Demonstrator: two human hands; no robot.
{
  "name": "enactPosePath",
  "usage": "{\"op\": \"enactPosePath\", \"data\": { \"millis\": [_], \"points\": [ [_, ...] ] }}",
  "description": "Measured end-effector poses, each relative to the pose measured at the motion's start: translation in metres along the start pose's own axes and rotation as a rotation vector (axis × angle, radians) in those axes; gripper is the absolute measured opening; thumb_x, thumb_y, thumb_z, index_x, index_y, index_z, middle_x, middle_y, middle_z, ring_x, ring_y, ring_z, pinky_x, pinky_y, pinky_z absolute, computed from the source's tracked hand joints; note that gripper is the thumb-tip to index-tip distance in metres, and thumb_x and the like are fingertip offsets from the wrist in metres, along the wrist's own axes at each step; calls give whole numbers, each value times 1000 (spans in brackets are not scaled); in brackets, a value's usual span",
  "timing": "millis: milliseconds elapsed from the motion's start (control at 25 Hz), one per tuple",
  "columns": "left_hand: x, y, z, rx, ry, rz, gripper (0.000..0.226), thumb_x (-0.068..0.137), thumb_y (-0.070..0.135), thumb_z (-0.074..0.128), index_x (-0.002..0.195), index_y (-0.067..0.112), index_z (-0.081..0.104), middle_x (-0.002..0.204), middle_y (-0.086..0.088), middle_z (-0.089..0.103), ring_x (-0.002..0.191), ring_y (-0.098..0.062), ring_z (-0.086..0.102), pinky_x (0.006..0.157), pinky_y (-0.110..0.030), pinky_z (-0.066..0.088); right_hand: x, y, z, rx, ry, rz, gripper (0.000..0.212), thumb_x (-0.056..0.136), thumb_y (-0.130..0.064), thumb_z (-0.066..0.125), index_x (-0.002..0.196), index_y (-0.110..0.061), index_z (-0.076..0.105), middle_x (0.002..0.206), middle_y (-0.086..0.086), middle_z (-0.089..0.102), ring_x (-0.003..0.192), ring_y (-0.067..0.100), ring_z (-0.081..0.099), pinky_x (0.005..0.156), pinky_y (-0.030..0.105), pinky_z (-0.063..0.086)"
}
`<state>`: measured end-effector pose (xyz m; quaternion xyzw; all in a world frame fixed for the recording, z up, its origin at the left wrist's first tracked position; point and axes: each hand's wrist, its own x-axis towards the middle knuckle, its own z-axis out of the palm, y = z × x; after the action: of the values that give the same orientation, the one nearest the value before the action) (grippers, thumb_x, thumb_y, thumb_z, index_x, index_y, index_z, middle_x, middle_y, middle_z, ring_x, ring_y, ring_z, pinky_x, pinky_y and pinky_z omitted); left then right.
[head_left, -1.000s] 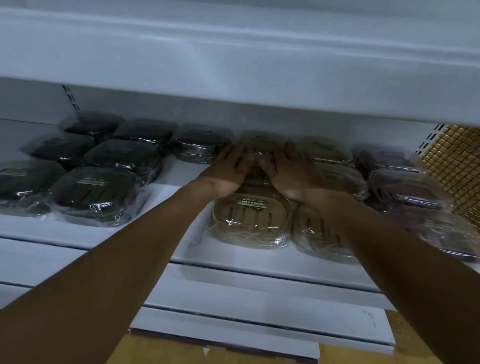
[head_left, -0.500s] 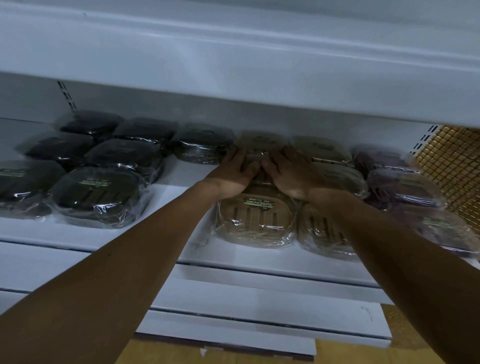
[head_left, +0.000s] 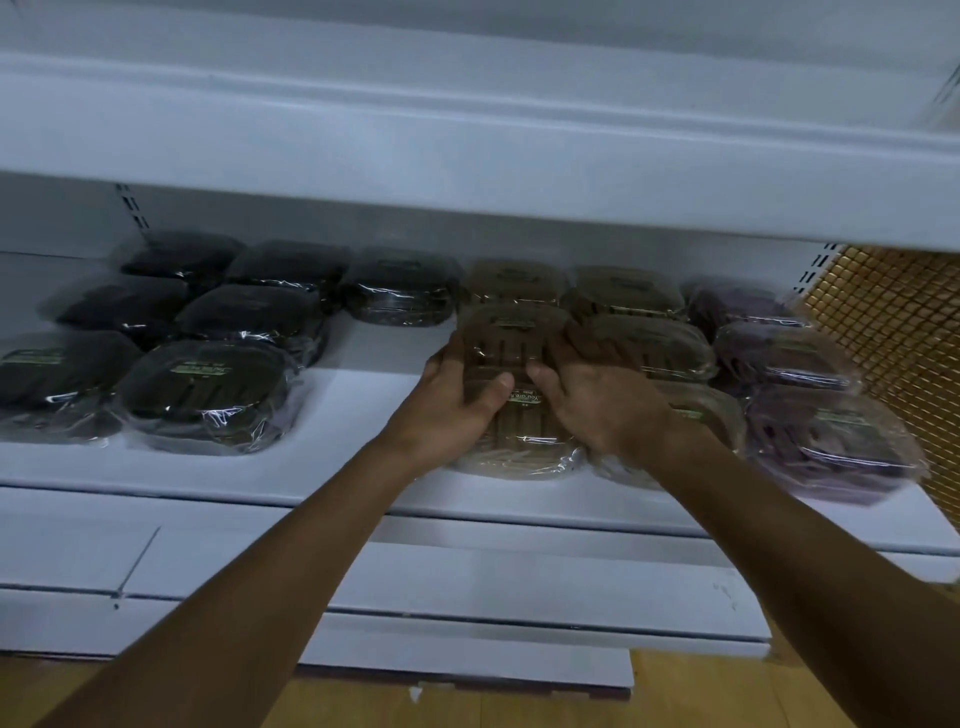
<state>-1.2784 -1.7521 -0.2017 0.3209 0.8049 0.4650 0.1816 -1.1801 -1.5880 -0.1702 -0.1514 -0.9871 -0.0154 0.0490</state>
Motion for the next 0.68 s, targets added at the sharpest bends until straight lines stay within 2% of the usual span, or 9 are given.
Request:
{"op": "enactPosePath", "data": {
  "millis": [240,360,520,600,640,680],
  "points": [
    [1,3,6,-50,70,-3,55,88,54,54,140,44,37,135,0,51,117,-20,58,100,-46,51,0,-3,-4,34,-22,-39,55,104,-46,18,147,-16,36,156,13,29,145,26,26,119,38,15],
    [0,2,9,-47,113,6,52,93,49,54,141,43,36,138,-1,48,119,-22,57,101,-45,50,-6,-7,-15,80,-68,-44,46,107,-39,21,146,-22,39,156,13,30,144,27,29,116,35,19],
    [7,2,2,-92,107,1,57,83,61,56,137,52,39,135,0,53,115,-18,60,101,-41,50,-9,-7,-13,85,-39,-27,48,107,-40,22,148,-21,36,159,14,25,146,28,26,117,38,17],
    [20,7,-6,-70,147,-4,56,91,55,57,143,45,40,143,-1,51,120,-18,56,105,-27,41,-6,-4,-5,76,2,-15,49,105,-42,24,149,-21,33,158,13,29,144,30,30,117,41,20],
    [30,11,-12,-21,144,-12,61,93,54,55,149,39,36,150,0,45,131,-18,48,107,-22,32,-5,-3,-3,74,11,-11,49,104,-43,24,149,-25,31,157,13,30,141,31,35,116,42,23],
    [41,16,-17,44,109,-1,67,92,60,51,151,34,33,154,2,39,138,-18,40,112,-23,27,-3,-2,0,76,11,-11,49,104,-44,24,150,-29,29,156,13,31,139,33,37,116,43,24]
  ]
}}
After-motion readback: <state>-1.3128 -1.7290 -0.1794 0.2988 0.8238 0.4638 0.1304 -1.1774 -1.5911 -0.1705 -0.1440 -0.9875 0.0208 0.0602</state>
